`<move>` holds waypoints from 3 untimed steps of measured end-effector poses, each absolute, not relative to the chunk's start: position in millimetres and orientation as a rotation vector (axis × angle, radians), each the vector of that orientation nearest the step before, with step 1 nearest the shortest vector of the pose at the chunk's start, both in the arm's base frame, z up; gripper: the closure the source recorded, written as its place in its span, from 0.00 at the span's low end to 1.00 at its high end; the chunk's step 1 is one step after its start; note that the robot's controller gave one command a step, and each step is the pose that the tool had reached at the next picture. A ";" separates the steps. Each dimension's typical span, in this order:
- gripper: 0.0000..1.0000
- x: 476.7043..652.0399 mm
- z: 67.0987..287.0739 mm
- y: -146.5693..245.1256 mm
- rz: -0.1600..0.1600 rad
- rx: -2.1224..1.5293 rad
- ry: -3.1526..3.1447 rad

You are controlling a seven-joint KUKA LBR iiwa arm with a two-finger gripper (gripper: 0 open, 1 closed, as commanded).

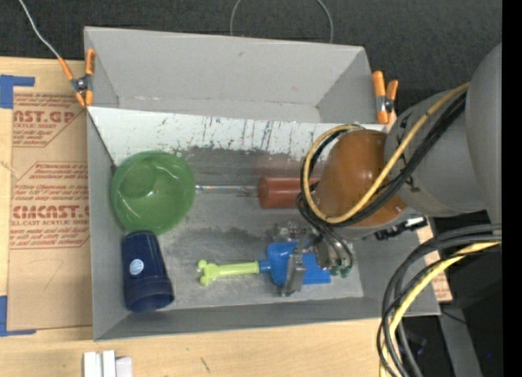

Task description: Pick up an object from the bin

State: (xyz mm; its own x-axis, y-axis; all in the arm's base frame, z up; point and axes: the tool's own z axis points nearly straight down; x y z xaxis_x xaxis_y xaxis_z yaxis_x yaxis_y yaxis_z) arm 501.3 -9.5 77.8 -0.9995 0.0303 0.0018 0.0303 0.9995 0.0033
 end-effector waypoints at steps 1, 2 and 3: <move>1.00 501.3 77.8 -9.5 -0.005 -0.048 -3.139; 1.00 499.7 83.2 -9.5 -0.006 -0.048 -3.134; 1.00 499.8 98.9 -9.4 -0.006 -0.048 -3.135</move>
Offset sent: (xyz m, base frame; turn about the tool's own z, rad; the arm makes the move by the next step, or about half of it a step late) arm 0.0000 -0.0003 0.0484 0.0000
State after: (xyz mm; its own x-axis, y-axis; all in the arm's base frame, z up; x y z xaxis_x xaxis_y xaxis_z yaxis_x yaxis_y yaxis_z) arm 499.8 -9.4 98.9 -0.9995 0.0304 0.0064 0.0304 0.9995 0.0034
